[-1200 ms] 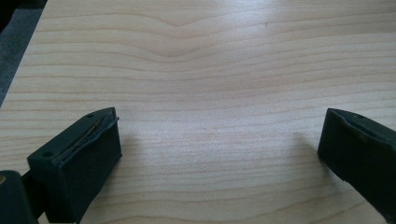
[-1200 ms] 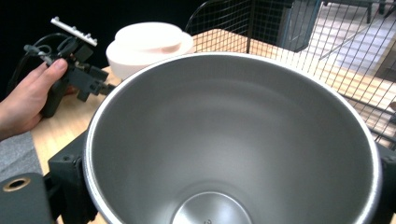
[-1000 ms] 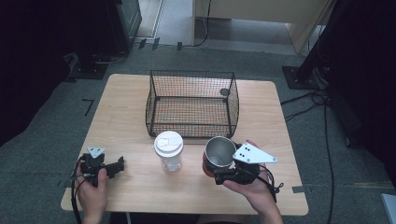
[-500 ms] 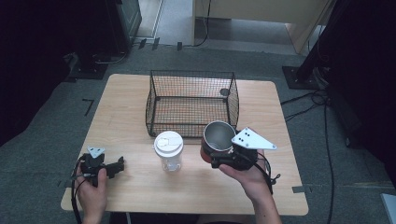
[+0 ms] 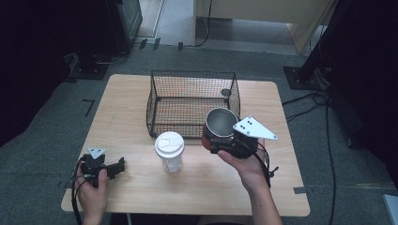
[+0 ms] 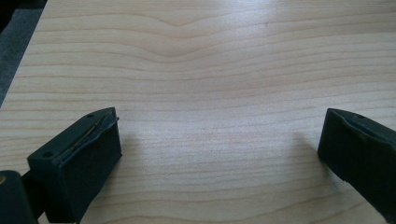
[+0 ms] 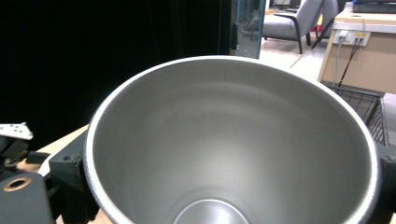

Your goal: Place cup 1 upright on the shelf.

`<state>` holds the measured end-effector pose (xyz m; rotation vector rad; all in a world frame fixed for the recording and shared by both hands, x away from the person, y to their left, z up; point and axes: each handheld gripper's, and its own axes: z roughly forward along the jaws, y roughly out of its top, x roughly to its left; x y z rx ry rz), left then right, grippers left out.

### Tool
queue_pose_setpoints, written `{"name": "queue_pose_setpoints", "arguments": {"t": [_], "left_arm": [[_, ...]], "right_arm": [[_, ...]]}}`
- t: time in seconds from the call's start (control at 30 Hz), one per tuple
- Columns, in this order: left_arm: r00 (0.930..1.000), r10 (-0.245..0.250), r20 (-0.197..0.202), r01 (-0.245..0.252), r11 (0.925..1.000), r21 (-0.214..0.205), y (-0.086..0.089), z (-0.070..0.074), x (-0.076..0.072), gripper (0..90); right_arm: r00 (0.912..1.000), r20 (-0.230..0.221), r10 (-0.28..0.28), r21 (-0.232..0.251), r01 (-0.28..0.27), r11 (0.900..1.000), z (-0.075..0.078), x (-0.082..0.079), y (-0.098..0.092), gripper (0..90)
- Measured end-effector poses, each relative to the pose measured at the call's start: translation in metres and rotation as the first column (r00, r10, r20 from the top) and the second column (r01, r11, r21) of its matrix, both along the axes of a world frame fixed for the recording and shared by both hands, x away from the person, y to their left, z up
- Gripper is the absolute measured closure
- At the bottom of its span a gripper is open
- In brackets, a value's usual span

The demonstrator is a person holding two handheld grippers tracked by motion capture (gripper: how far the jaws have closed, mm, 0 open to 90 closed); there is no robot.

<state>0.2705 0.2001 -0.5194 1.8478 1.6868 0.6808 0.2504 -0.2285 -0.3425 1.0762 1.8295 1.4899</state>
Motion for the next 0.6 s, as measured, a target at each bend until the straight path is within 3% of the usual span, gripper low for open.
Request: {"name": "queue_pose_setpoints", "arguments": {"t": [0.6], "left_arm": [[1.0, 0.0, 0.0, 0.0, 1.0, 0.0, 0.0, 0.0, 0.0, 0.0]], "right_arm": [[0.9975, -0.005, -0.071, 0.008, 0.071, 0.9974, 0.005, 0.035, 0.007, 7.2]]}}
